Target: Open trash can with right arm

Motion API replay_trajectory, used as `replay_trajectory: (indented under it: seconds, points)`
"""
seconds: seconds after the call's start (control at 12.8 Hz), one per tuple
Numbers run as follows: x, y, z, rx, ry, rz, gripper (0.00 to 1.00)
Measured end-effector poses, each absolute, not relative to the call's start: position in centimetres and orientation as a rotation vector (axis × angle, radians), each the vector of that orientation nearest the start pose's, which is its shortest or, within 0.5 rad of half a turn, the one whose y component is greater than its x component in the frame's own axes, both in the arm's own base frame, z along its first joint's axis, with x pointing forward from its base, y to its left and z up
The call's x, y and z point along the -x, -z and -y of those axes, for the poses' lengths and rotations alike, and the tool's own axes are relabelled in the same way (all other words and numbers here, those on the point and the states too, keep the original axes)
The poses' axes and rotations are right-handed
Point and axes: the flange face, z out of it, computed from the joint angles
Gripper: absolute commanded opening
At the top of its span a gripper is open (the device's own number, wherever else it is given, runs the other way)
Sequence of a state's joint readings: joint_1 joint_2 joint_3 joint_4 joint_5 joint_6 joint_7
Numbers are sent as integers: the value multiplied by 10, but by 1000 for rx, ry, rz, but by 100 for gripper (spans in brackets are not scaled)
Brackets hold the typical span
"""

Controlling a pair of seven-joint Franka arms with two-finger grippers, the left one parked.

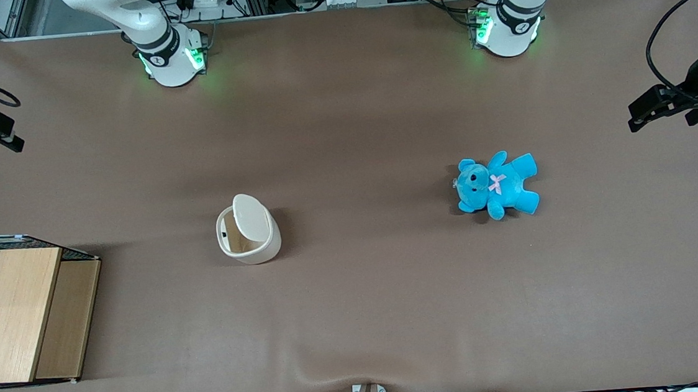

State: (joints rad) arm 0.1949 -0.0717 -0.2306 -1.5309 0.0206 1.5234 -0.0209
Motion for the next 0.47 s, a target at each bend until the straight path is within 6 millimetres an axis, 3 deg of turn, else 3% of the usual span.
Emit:
replay_trajectory:
  seconds: [0.47]
  points:
    - [-528, -677, 17, 3105, 113, 27, 100]
